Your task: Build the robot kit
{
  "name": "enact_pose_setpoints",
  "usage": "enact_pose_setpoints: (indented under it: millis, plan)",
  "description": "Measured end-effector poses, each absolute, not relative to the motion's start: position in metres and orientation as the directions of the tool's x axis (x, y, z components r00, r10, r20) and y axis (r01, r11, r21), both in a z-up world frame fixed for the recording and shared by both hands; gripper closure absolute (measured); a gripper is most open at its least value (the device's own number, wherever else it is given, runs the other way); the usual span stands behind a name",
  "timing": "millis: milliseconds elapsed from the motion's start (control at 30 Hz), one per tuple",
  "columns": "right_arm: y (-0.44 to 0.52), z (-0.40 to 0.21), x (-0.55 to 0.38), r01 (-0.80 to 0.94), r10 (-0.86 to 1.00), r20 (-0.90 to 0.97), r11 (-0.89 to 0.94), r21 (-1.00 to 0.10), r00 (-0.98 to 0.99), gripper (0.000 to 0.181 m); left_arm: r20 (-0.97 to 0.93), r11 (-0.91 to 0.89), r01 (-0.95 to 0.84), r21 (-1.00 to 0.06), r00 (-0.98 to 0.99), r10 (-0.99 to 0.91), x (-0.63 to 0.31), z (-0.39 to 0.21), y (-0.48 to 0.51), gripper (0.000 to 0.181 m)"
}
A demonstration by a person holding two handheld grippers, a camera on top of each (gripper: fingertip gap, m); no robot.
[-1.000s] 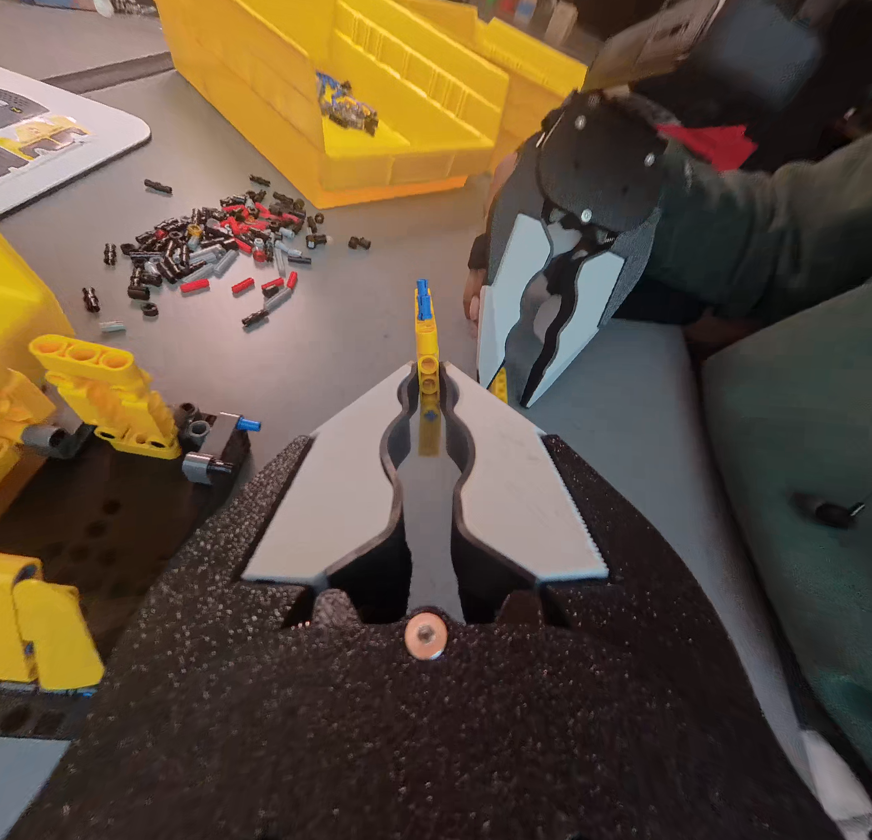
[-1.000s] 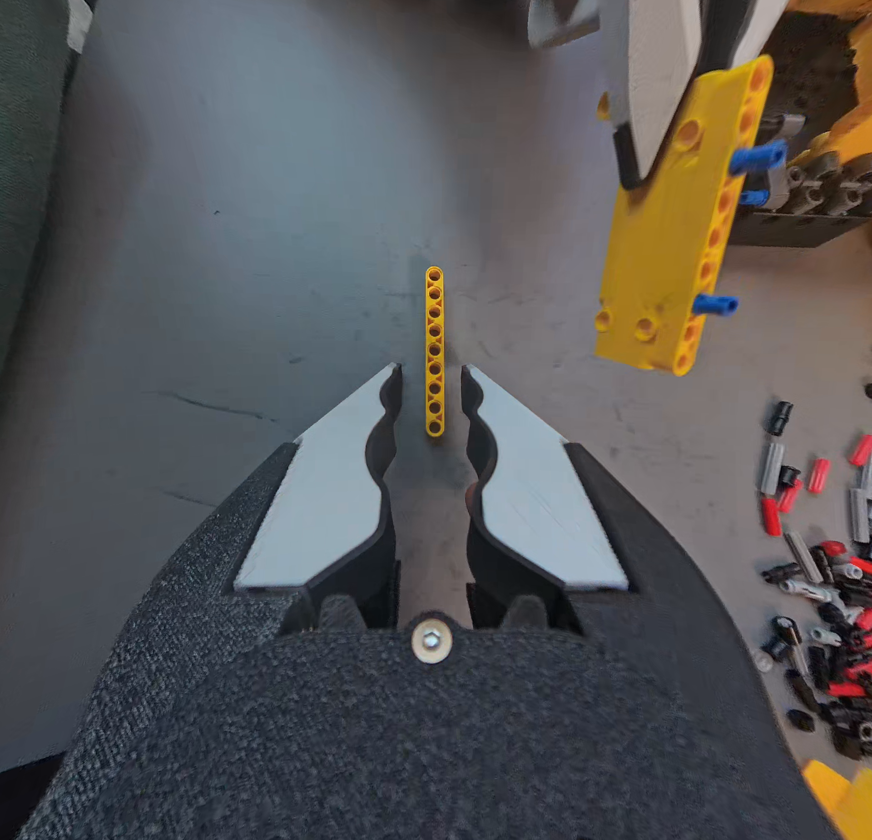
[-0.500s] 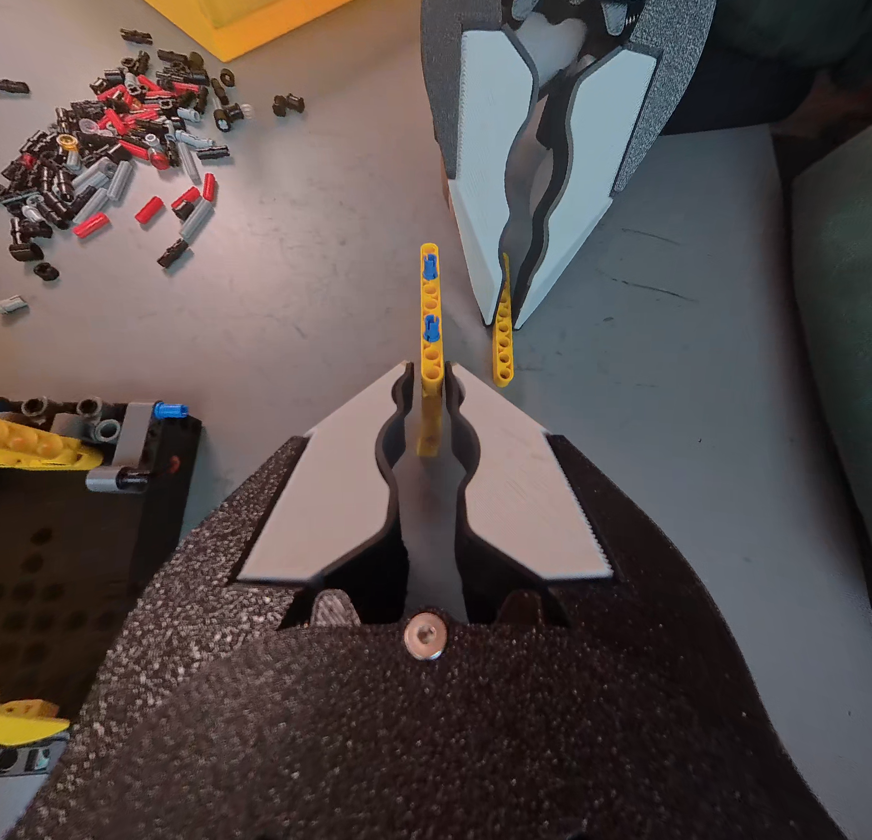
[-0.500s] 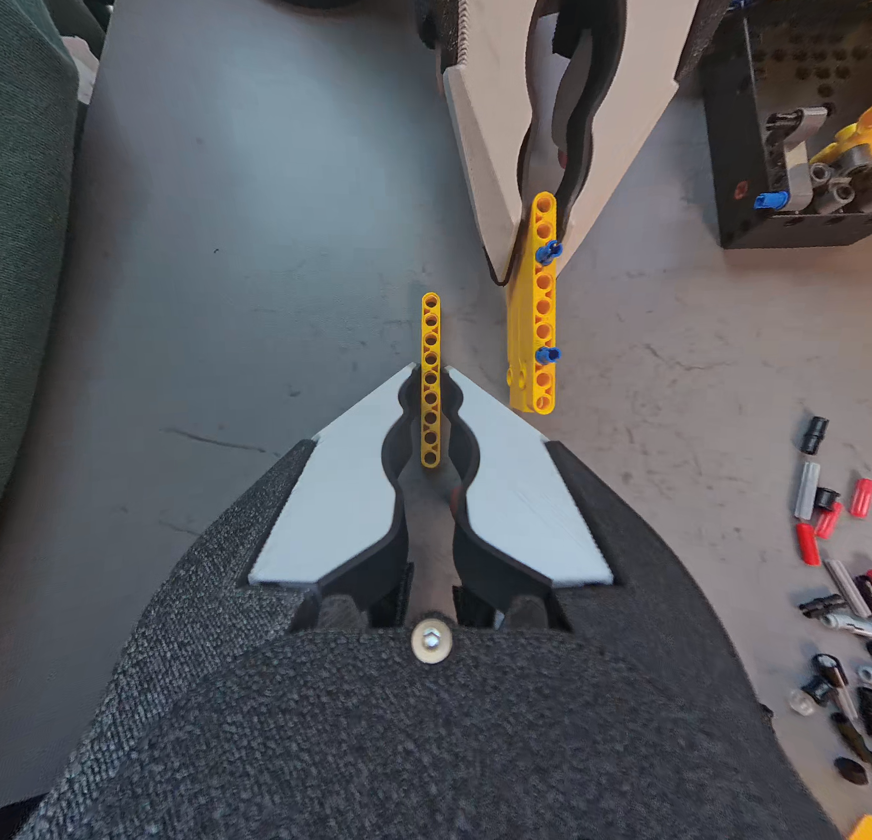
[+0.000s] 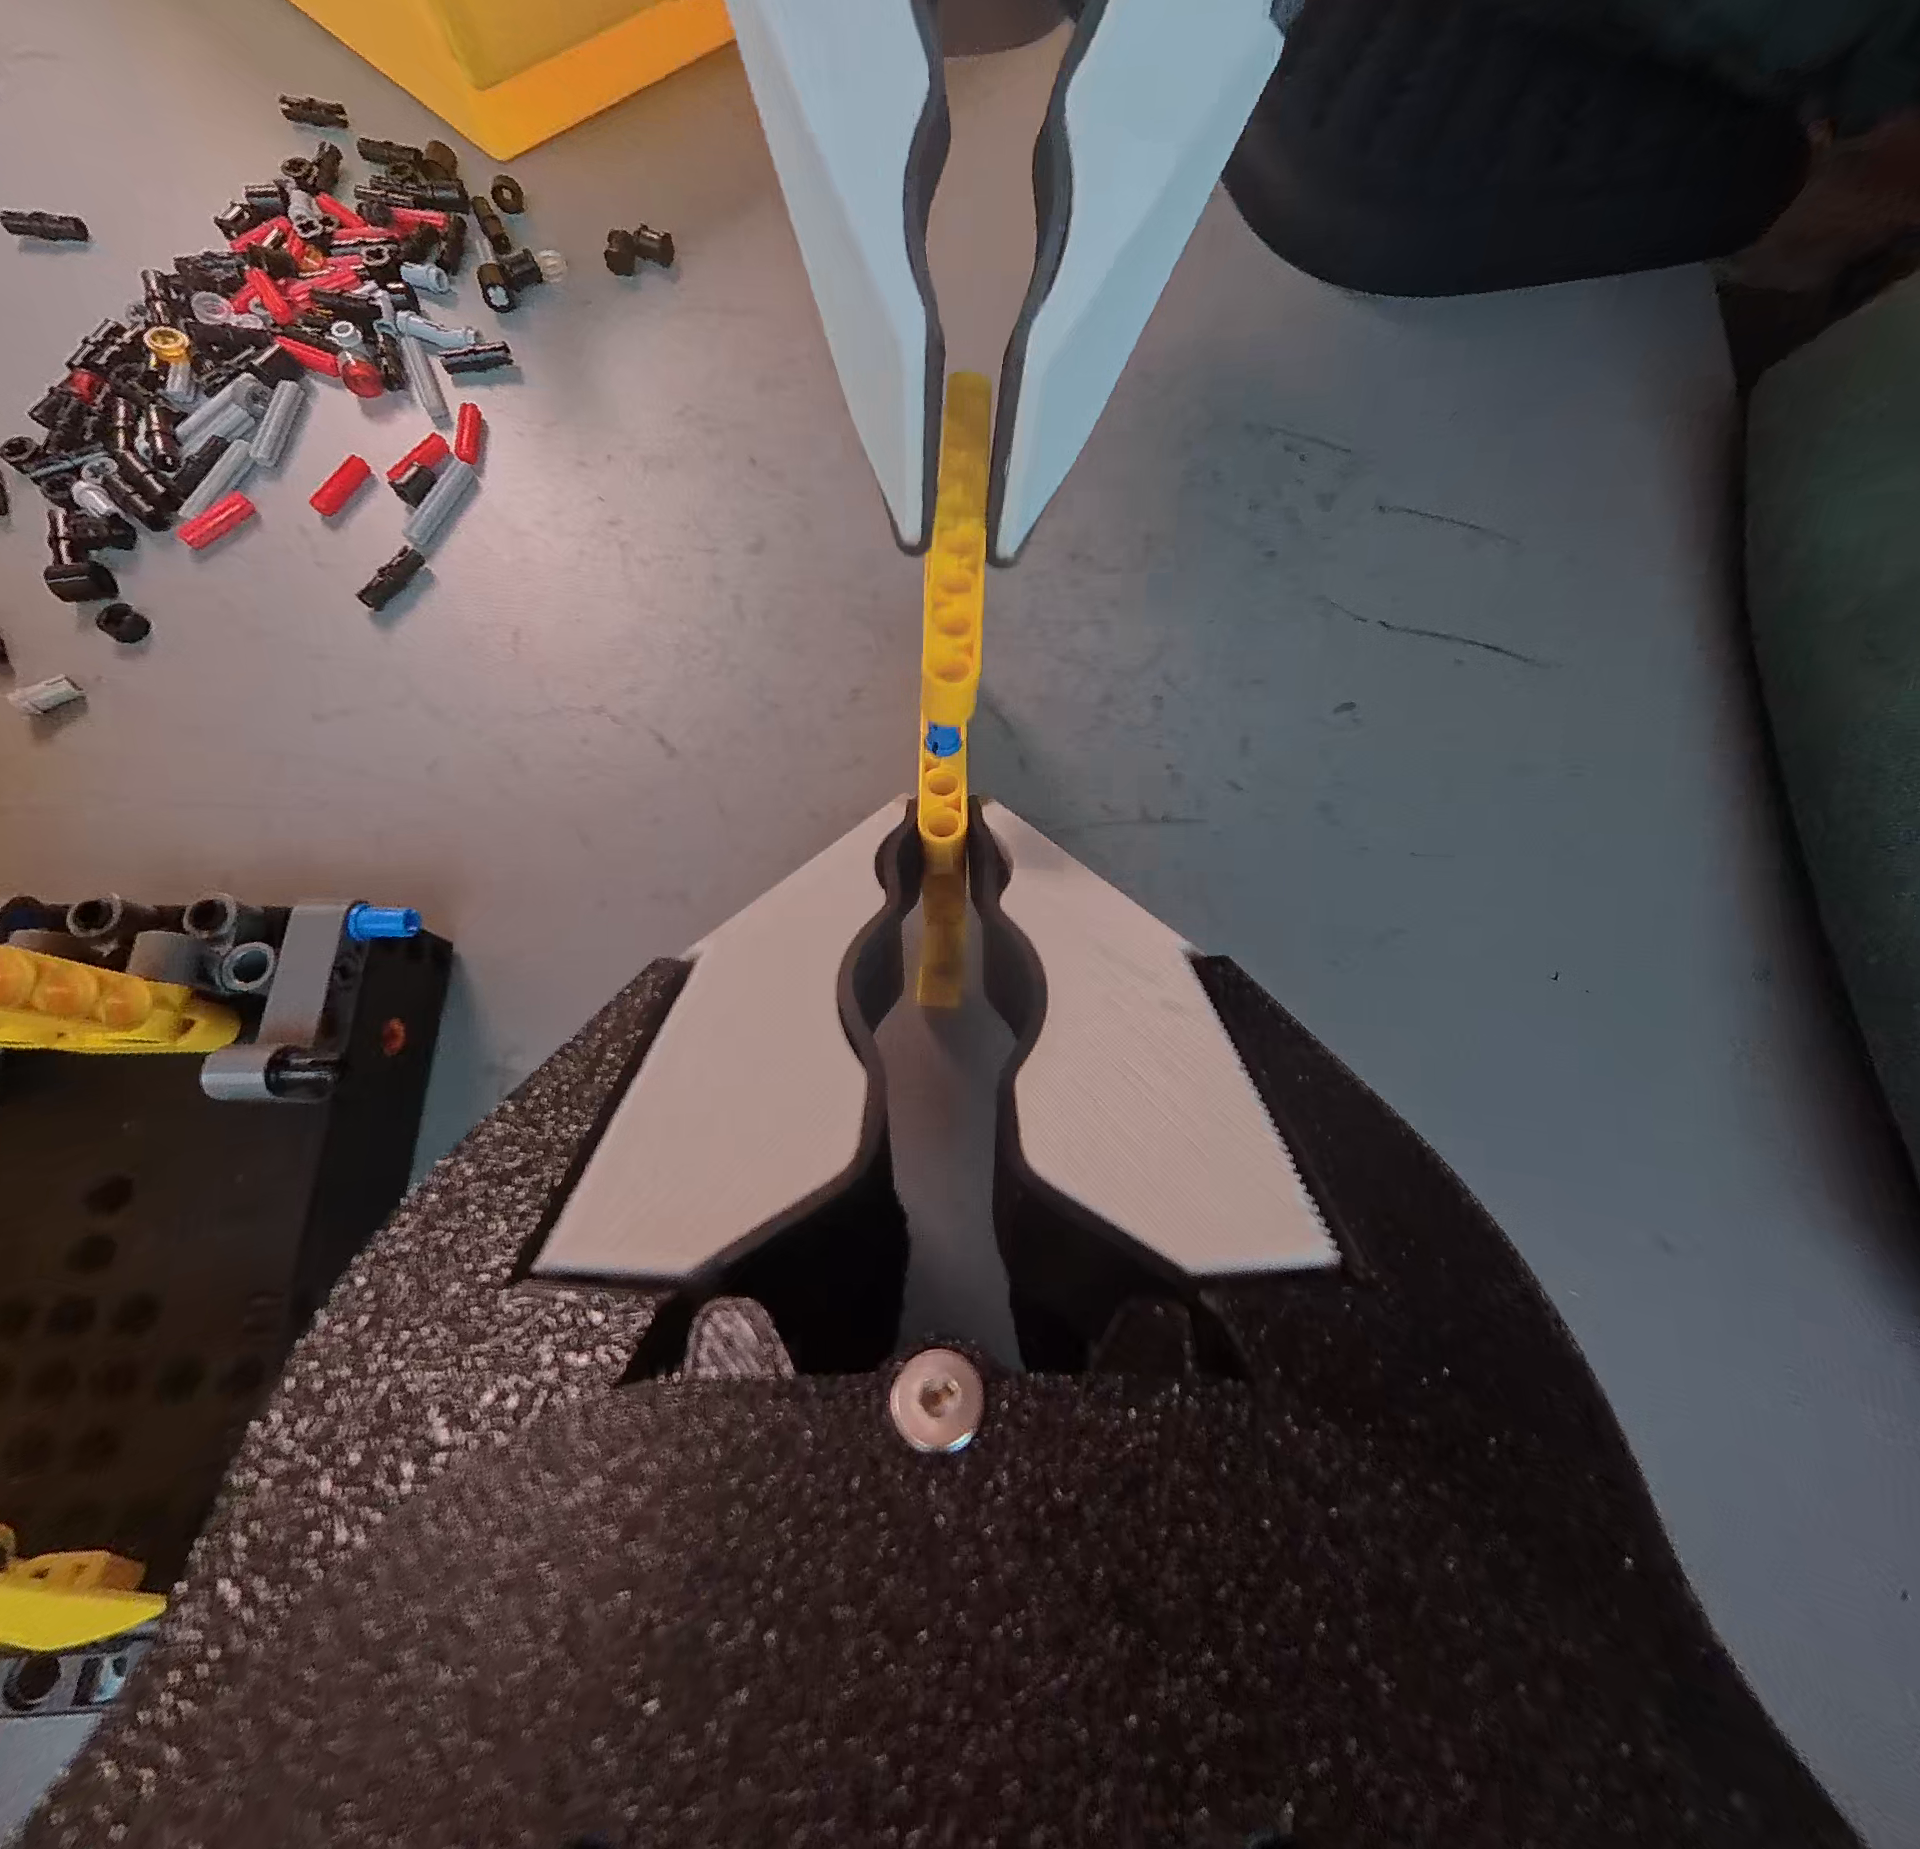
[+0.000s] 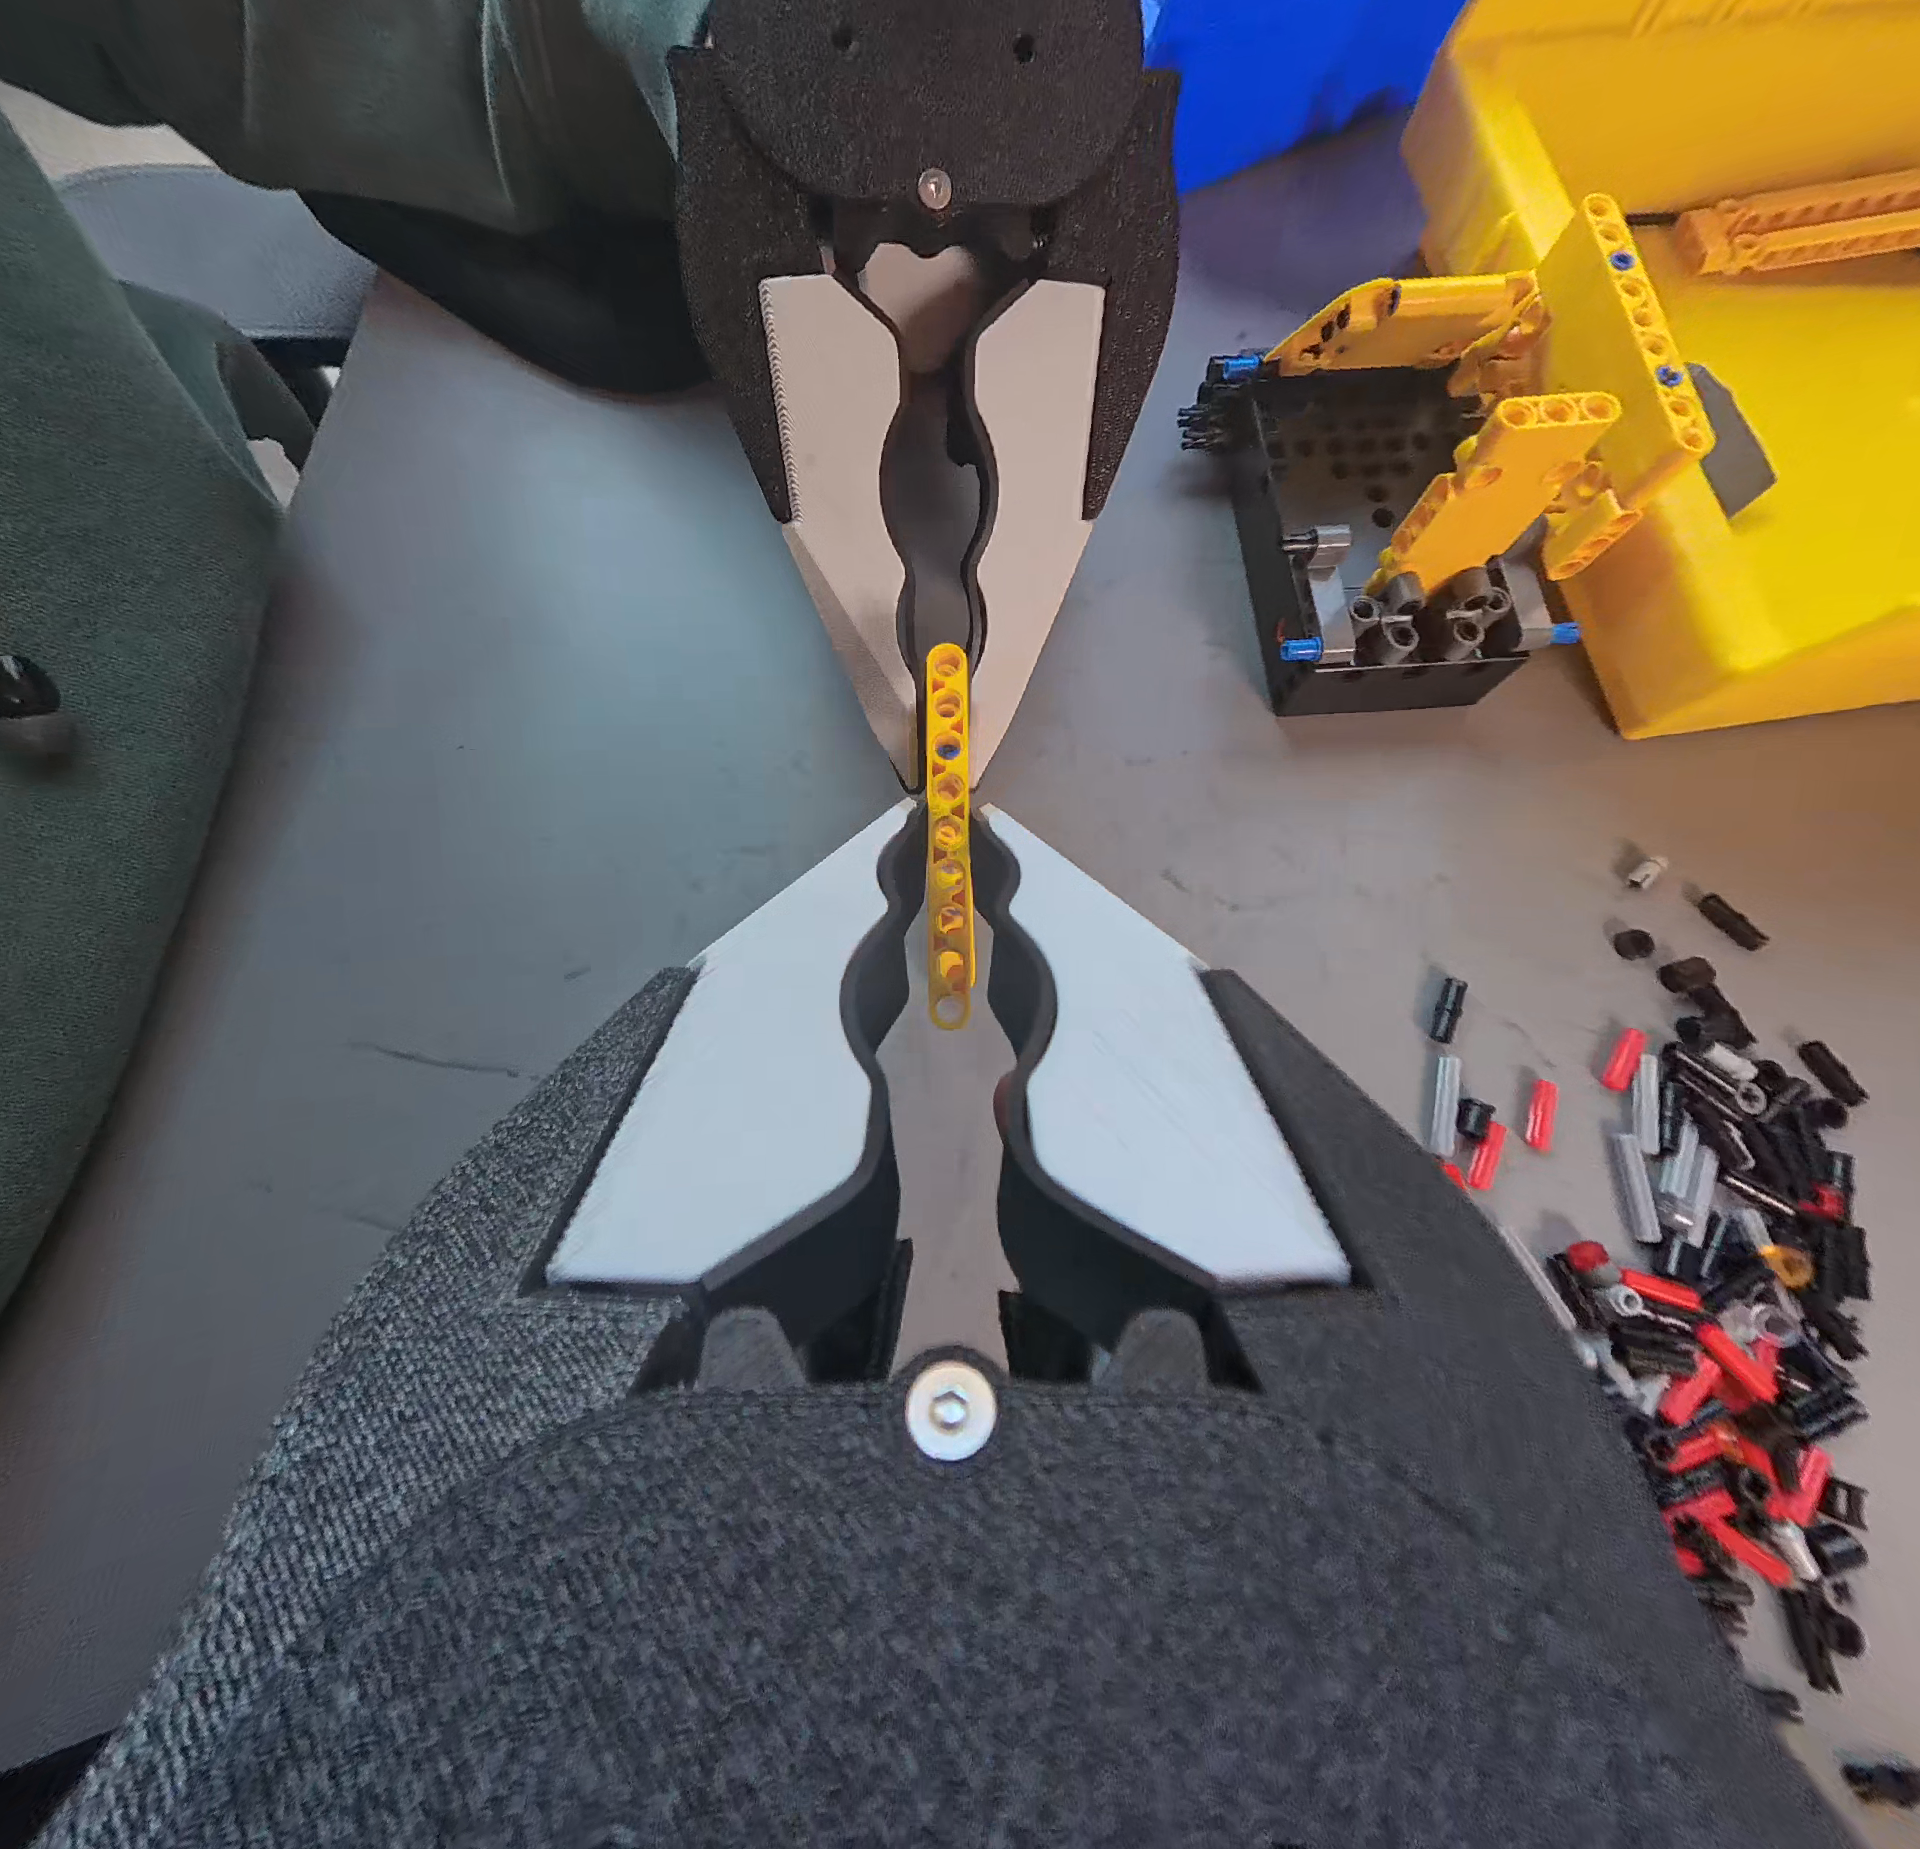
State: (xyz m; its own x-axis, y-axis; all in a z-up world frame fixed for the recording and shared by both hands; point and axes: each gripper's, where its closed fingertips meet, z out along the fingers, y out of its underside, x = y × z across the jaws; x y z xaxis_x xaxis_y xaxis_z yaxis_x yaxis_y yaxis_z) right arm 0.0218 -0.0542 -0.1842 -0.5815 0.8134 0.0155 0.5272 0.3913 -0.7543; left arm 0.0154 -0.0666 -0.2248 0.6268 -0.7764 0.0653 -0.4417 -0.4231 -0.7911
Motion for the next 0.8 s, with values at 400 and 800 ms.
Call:
enact_pose_setpoints:
  millis: [400, 800]
  plan:
    - [-0.0567, -0.1947, 0.0201, 0.561, 0.798, -0.014, 0.411, -0.719, -0.602, 0.174, 0.036, -0.400, -0.462, -0.792, 0.619, -0.785, 0.0168, -0.2248, -0.0674, 0.175]
    - [-0.0560, -0.1966, 0.0247, 0.548, 0.795, 0.059, 0.467, -0.694, -0.603, 0.175, -0.035, -0.350, -0.503, -0.791, 0.607, -0.794, 0.0168, -0.2250, -0.0676, 0.175]
